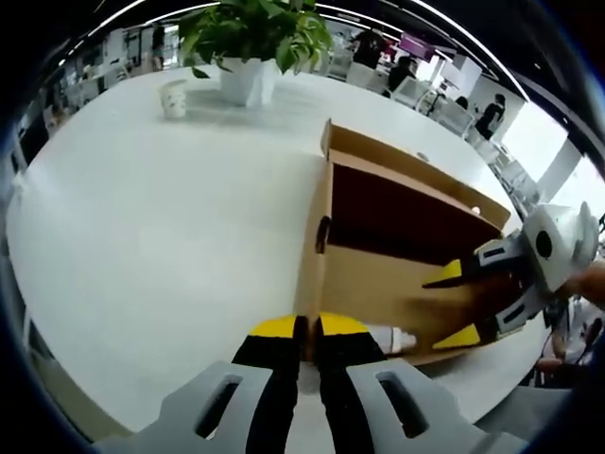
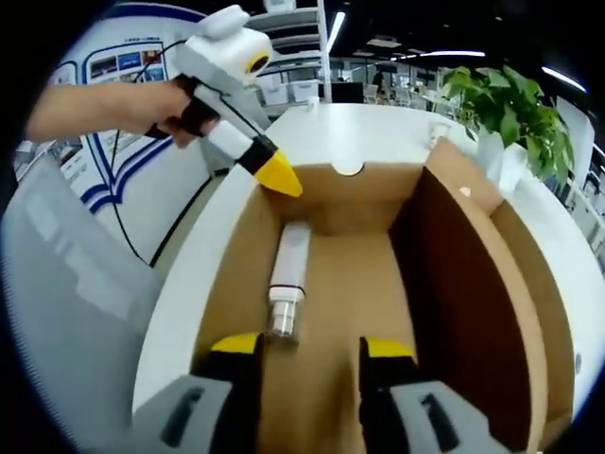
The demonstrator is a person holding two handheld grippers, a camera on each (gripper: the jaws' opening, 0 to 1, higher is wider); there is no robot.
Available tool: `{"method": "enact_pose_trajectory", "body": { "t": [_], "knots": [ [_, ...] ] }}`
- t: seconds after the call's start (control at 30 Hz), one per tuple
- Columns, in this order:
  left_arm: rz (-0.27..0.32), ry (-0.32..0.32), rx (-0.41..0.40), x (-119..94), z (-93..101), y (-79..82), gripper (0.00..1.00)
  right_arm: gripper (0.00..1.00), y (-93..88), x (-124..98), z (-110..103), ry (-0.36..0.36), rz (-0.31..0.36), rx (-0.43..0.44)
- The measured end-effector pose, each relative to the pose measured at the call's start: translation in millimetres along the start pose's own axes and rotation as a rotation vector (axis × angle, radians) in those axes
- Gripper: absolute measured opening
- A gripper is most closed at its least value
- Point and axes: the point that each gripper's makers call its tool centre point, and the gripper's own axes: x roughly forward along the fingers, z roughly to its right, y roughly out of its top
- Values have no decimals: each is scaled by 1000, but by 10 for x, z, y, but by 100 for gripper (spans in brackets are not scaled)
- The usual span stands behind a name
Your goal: Operate the shoe box by opening the lid, removing the specified soft item, and placing it in the target area until the item is outside and the box remains undamaged.
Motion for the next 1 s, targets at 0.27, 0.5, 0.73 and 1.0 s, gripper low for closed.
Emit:
{"method": "enact_pose_trajectory", "body": {
  "t": [0.27, 0.5, 0.73, 1.0],
  "knots": [
    [2, -1, -4, -9, 9, 4, 3, 38, 34, 58, 16, -19, 4, 2],
    [-1, -2, -6, -7, 5, 7, 3, 38, 36, 95, 53, -41, 2, 10],
    [0, -4, -7, -7, 8, 6, 3, 39, 47, 67, 159, -88, 3, -8],
    [1, -6, -7, -21, 31, -2, 3, 37, 33, 5, 131, -53, 45, -14]
  ]
}}
